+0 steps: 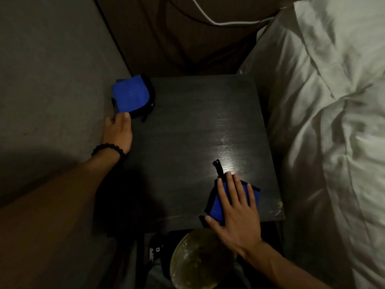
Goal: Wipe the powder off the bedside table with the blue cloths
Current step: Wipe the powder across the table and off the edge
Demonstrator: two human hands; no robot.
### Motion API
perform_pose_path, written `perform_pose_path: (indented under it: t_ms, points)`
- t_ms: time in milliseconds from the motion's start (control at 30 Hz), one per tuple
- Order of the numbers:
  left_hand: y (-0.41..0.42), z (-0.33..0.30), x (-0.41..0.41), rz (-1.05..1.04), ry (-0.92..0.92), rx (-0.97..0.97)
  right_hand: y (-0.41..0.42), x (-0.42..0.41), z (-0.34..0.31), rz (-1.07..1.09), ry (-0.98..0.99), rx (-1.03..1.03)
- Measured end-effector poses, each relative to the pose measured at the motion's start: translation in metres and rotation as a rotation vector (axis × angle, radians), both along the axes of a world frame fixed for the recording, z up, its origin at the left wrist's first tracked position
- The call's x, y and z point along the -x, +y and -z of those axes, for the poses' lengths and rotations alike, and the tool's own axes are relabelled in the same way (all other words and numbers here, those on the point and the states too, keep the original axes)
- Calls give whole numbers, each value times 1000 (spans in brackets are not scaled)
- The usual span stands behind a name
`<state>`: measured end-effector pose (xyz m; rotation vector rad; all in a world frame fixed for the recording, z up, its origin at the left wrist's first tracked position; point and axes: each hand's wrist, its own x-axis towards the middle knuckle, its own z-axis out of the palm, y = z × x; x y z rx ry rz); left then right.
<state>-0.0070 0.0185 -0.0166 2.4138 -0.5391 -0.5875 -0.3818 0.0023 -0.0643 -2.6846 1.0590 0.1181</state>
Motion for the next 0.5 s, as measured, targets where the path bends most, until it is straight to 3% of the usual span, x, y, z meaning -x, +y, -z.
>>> perform_pose_path:
  t_ms: [500]
  points:
    - [-3,1,-7,30,17,-30,16,-31,2,-50,-29,-3]
